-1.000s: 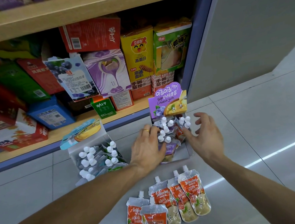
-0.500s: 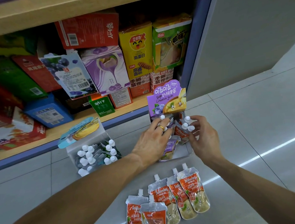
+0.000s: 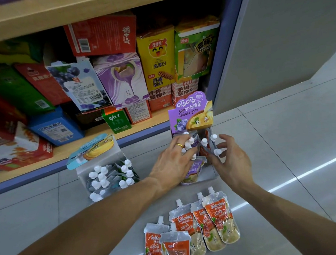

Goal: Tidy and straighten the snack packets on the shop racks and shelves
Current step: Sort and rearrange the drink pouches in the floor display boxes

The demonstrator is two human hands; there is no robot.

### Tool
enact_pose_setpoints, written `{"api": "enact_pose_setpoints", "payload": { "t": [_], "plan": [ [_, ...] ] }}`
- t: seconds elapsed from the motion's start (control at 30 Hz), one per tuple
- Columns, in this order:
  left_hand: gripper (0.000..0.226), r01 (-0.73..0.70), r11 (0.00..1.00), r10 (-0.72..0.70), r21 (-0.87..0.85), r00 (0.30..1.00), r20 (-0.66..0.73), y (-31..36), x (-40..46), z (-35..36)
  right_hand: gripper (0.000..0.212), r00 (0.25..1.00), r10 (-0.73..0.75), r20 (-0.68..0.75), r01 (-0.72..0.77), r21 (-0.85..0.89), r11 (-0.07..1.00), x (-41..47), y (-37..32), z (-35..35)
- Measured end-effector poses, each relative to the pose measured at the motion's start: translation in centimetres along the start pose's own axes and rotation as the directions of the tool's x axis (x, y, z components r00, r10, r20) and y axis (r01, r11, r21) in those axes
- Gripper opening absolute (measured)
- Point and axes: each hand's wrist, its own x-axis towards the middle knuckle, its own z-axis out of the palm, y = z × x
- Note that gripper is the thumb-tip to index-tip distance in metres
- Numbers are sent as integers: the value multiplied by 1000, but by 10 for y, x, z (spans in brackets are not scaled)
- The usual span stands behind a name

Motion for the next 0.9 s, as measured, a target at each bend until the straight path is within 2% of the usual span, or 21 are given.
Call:
{"api": "enact_pose_setpoints", "payload": {
  "t": [0.13,0.23,0.33,0.43,0.5,0.6,0.67,0.77,0.9],
  "plan": [
    [33,139,980,-155,-140,982,-112,4,-5,8,27,999,-43,-30,40,-111,993,20,-10,2],
    [25,226,938,-265,-264,957,-119,14,-4,15,18,994,-106,-6,103,-182,978,20,-7,8],
    [33,267,883,-333,-385,936,-115,14,-3,17,21,996,-87,-4,85,-171,982,17,-1,8],
    [56,320,813,-407,-486,910,-81,9,-10,14,31,994,-106,-6,104,-164,981,8,5,3],
    [69,373,773,-469,-514,881,-66,7,-17,13,36,991,-116,-65,106,-138,985,-1,6,-2],
    [64,453,731,-536,-510,844,-19,6,-28,11,30,984,-148,-102,139,-87,986,-17,0,-6],
    [53,476,705,-547,-526,837,22,4,-33,12,31,990,-140,-9,140,-44,989,-24,-6,0],
    [48,424,648,-508,-632,860,56,8,-32,12,35,978,-171,120,173,-11,985,-28,-15,11],
    [45,348,652,-455,-674,890,19,8,-26,12,36,952,-242,188,248,-9,969,-29,-24,18]
  ]
}}
